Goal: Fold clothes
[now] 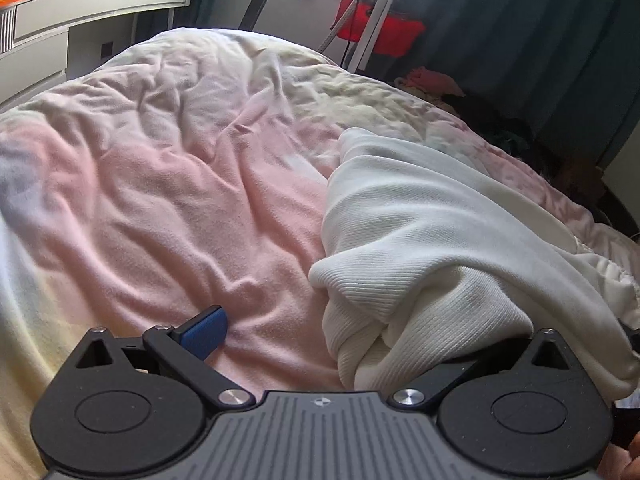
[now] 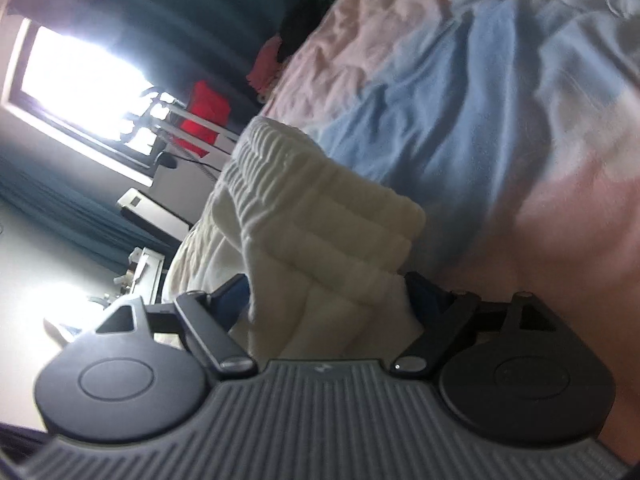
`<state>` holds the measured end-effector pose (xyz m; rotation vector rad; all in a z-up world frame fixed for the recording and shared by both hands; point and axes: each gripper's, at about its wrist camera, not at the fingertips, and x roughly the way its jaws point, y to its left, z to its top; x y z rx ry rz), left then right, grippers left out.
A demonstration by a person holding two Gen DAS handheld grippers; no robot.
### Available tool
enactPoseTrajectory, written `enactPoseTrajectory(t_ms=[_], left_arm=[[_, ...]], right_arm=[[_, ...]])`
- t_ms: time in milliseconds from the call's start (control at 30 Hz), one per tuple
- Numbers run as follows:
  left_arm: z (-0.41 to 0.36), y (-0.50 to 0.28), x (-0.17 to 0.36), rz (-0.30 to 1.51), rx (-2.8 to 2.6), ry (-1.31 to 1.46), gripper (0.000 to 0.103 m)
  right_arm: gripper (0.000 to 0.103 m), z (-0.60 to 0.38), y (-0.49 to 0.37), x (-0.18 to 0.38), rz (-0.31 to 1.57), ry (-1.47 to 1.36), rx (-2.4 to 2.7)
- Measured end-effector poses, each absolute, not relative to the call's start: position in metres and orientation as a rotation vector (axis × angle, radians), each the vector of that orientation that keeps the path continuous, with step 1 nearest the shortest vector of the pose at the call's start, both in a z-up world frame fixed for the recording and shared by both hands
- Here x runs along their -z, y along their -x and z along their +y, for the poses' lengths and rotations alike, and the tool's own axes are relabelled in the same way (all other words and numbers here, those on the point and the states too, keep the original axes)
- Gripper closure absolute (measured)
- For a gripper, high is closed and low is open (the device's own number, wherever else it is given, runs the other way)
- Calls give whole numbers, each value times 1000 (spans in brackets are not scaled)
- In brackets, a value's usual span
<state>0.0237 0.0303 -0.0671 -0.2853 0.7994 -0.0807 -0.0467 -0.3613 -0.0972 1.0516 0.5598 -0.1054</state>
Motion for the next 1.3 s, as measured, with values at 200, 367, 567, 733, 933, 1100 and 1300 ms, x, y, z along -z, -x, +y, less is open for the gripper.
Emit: enactPoseTrajectory(t_ms=[200, 367, 567, 733, 933, 1100, 1300], left_arm=[[28, -27, 63, 837, 76, 284, 0], [22, -28, 52, 907, 145, 261, 1], [34, -8, 32, 918, 386, 447, 0], [48, -10, 34, 853, 433, 639, 0], [53, -34, 54, 854, 378, 702, 5], [48, -38, 64, 867, 377, 699, 19], [41, -28, 41, 824, 447, 624, 48]], right_arm=[[19, -349, 33, 100, 613, -927, 123], [58, -353, 44, 84, 546, -913, 107], [66, -352, 45, 66, 457, -876, 111], [66, -356, 39, 74, 482, -890, 144], [66, -354, 35, 80, 503, -884, 167], [65, -352, 37, 79, 506, -864, 174], [71, -362, 51, 35, 447, -816, 151]])
